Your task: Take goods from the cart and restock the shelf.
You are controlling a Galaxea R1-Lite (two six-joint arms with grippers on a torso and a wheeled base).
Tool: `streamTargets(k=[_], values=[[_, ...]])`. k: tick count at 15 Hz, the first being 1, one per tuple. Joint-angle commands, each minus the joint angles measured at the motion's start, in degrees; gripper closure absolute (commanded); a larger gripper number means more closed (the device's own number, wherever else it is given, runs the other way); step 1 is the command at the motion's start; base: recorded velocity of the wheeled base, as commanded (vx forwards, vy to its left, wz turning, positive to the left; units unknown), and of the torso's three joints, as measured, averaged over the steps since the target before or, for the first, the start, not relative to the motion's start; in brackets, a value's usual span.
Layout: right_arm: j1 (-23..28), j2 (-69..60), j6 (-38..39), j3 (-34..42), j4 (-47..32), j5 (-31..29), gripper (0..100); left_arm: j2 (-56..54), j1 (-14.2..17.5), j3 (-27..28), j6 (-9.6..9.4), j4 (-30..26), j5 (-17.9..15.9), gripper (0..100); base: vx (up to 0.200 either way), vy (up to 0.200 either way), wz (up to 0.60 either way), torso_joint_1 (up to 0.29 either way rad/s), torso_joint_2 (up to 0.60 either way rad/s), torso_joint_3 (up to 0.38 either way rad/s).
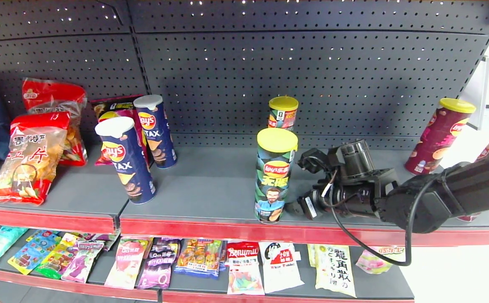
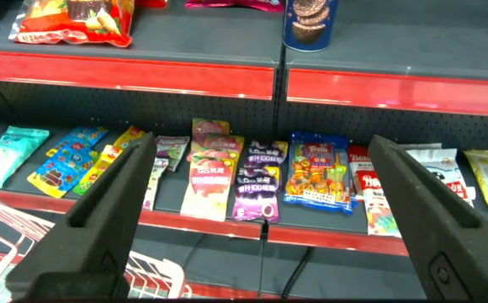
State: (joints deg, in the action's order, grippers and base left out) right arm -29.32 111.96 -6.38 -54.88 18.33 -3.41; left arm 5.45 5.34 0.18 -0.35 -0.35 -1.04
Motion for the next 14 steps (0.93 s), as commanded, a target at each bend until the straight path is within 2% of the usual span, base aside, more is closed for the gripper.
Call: streamTargets(k=[1, 3, 7, 8, 10, 12, 13, 14], values=[[1.1, -1.4, 0.2, 1.6, -0.1, -0.4, 0, 0.1, 0.0, 0.0, 0.00, 0.0, 0.0, 0, 0.000, 0.000, 0.00, 0.000, 0.00, 0.000], [2.2, -6.5, 0.4, 5.2, 0.0, -0.8, 0, 0.1, 0.0, 0.0, 0.00, 0.0, 0.0, 0, 0.000, 0.000, 0.00, 0.000, 0.00, 0.000], [4.4, -25.3, 0.4, 16.0, -0.1, 0.0, 0, 0.1, 0.0, 0.0, 0.00, 0.0, 0.1, 0, 0.000, 0.000, 0.00, 0.000, 0.00, 0.000], [5.2, -34.2, 0.3, 21.5, -0.1, 1.2, 0, 0.1, 0.0, 0.0, 0.00, 0.0, 0.0, 0, 0.000, 0.000, 0.00, 0.000, 0.00, 0.000], [7.8, -46.3, -1.0, 27.7, -0.1, 4.9, 0, 0.1, 0.0, 0.0, 0.00, 0.0, 0.0, 0, 0.000, 0.000, 0.00, 0.000, 0.00, 0.000], [15.0, -58.5, -5.6, 33.8, -0.1, 9.2, 0, 0.1, 0.0, 0.0, 0.00, 0.0, 0.0, 0, 0.000, 0.000, 0.00, 0.000, 0.00, 0.000], [18.6, -64.0, -6.6, 36.2, -0.2, 13.2, 0, 0.1, 0.0, 0.0, 0.00, 0.0, 0.0, 0, 0.000, 0.000, 0.00, 0.000, 0.00, 0.000], [24.5, -72.4, -6.6, 39.7, -0.4, 18.9, 0, 0.1, 0.0, 0.0, 0.00, 0.0, 0.0, 0, 0.000, 0.000, 0.00, 0.000, 0.00, 0.000]])
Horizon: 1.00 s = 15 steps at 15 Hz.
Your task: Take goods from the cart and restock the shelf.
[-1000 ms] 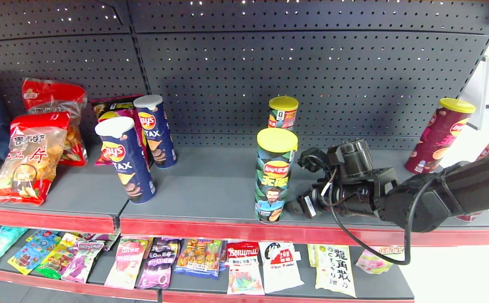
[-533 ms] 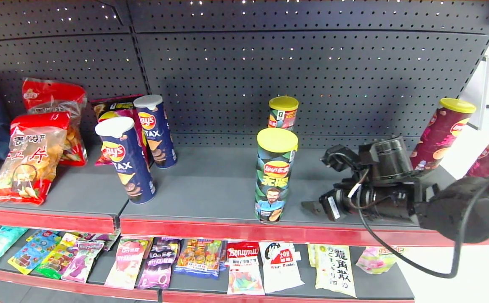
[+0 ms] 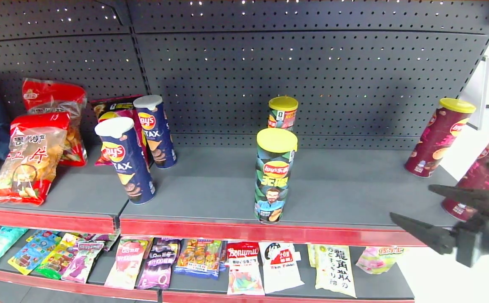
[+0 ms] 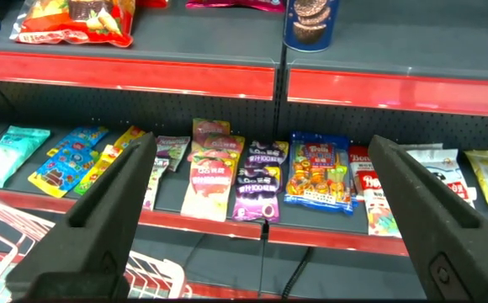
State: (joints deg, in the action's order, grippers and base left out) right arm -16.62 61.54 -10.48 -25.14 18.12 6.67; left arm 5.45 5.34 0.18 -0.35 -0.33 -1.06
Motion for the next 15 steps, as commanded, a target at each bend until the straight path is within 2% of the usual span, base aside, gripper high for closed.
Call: streamTargets(k=[1, 2, 3, 4, 7, 8, 14, 15], values=[[14.2, -26.9, -1.5, 12.6, -0.3, 10.2, 0, 0.1, 0.0, 0.0, 0.00, 0.0, 0.0, 0, 0.000, 0.000, 0.00, 0.000, 0.00, 0.000], [15.8, -32.9, 1.9, 16.5, -0.4, 9.2, 0, 0.1, 0.0, 0.0, 0.00, 0.0, 0.0, 0, 0.000, 0.000, 0.00, 0.000, 0.00, 0.000], [16.0, -33.3, 2.1, 16.8, -0.4, 9.0, 0, 0.1, 0.0, 0.0, 0.00, 0.0, 0.0, 0, 0.000, 0.000, 0.00, 0.000, 0.00, 0.000], [18.8, -44.1, 5.1, 21.6, -3.8, 4.1, 0, 0.1, 0.0, 0.0, 0.00, 0.0, 0.0, 0, 0.000, 0.000, 0.00, 0.000, 0.00, 0.000], [18.3, -58.7, 6.4, 23.6, -17.7, 2.9, 0, 0.1, 0.0, 0.0, 0.00, 0.0, 0.0, 0, 0.000, 0.000, 0.00, 0.000, 0.00, 0.000], [16.6, -60.7, 6.4, 24.1, -17.7, 2.2, 0, 0.1, 0.0, 0.0, 0.00, 0.0, 0.0, 0, 0.000, 0.000, 0.00, 0.000, 0.00, 0.000], [16.4, -61.5, 7.1, 24.3, -17.3, 1.8, 0, 0.1, 0.0, 0.0, 0.00, 0.0, 0.0, 0, 0.000, 0.000, 0.00, 0.000, 0.00, 0.000], [16.4, -61.5, 7.0, 25.0, -17.8, -1.8, 0, 0.1, 0.0, 0.0, 0.00, 0.0, 0.0, 0, 0.000, 0.000, 0.00, 0.000, 0.00, 0.000]])
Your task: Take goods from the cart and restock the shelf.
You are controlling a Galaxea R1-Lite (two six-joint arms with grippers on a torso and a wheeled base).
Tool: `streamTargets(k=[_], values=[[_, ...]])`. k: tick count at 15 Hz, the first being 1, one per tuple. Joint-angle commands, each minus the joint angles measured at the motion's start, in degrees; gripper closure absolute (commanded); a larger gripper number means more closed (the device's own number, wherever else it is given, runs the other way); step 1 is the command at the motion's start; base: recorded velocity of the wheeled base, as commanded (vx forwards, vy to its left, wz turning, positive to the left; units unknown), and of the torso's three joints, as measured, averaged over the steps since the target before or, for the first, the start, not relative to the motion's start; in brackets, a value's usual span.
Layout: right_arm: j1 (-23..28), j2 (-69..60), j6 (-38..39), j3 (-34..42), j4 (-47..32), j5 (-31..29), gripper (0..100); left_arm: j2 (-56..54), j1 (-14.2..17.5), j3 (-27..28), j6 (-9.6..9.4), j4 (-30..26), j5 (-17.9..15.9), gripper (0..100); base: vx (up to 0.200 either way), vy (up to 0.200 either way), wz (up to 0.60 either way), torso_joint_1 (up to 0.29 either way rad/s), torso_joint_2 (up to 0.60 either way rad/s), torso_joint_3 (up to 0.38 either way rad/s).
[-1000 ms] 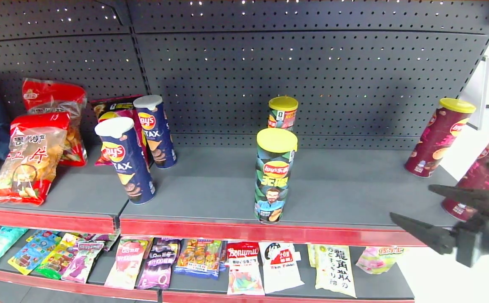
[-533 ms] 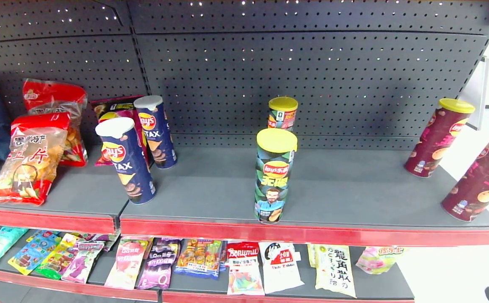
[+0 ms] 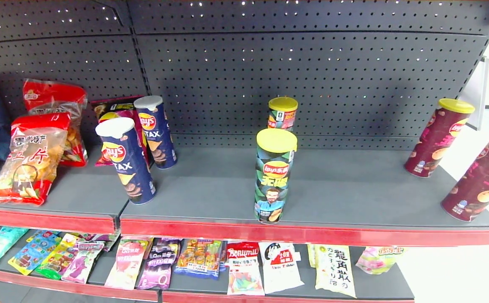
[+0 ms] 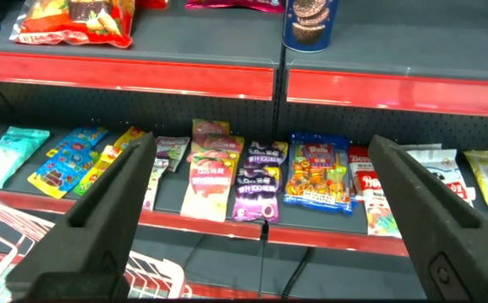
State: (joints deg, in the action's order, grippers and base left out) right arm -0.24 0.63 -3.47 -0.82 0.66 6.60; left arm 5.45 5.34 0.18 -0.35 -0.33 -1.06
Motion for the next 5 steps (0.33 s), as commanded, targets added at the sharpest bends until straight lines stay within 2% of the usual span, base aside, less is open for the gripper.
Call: streamTargets(k=[1, 5], values=[[0.0, -0.6, 0.1, 0.8, -0.3, -3.8, 0, 0.1, 0.0, 0.0, 0.00, 0.0, 0.0, 0, 0.000, 0.000, 0.00, 0.000, 0.00, 0.000], [0.0, -0.6, 1.2, 0.8, -0.4, -5.6, 0, 0.1, 0.0, 0.0, 0.00, 0.0, 0.0, 0, 0.000, 0.000, 0.00, 0.000, 0.00, 0.000]])
